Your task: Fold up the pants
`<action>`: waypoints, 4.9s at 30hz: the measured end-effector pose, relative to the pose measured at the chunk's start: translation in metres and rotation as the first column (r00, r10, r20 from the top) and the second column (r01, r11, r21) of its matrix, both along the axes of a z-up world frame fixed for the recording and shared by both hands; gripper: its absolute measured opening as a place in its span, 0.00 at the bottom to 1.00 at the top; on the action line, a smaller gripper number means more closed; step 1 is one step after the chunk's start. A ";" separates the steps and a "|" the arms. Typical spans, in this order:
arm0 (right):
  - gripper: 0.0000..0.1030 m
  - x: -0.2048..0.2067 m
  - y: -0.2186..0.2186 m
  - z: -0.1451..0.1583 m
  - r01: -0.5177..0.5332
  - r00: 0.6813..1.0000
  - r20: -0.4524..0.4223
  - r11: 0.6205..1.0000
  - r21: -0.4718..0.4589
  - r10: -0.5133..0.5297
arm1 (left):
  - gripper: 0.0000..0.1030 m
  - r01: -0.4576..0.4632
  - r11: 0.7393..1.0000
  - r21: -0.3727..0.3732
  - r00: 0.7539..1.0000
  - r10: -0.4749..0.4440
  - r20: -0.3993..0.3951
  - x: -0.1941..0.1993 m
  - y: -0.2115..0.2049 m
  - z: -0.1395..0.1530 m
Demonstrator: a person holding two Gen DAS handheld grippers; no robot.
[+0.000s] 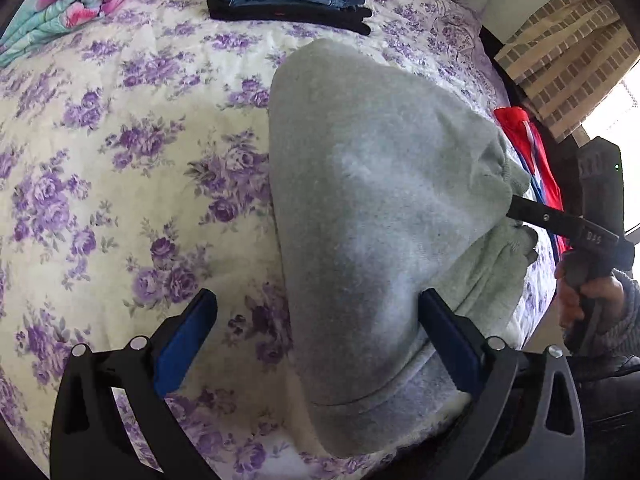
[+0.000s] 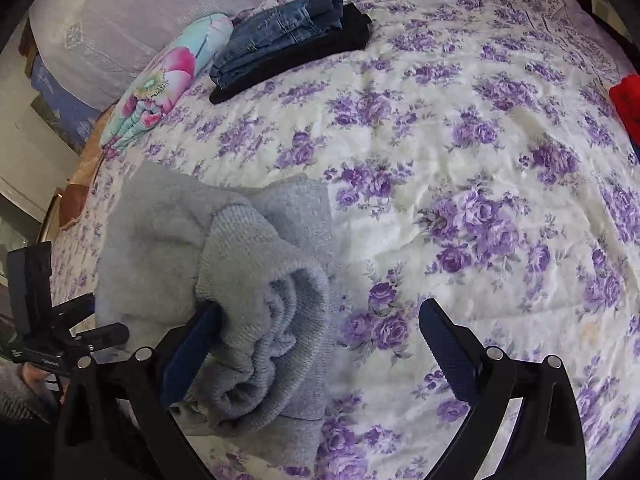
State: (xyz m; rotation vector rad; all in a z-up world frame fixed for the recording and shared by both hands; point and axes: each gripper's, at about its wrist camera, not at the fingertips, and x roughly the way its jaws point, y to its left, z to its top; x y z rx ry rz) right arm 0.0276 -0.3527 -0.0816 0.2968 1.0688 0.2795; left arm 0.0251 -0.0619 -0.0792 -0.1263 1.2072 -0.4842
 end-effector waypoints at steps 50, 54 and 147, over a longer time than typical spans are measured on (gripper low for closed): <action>0.00 0.080 0.122 -0.010 -0.308 0.949 -0.075 0.951 -0.022 0.306 | 0.95 0.392 0.897 0.205 0.897 -0.422 0.130 -0.041 -0.103 0.013; 0.00 0.085 0.124 -0.011 -0.308 0.949 -0.078 0.951 -0.023 0.306 | 0.95 0.403 0.871 0.283 0.877 -0.456 0.155 -0.048 -0.112 0.010; 0.96 0.028 0.020 -0.026 -0.096 0.995 -0.023 0.994 0.055 0.097 | 0.96 -0.209 0.947 -0.243 0.960 0.152 -0.235 0.026 -0.010 -0.045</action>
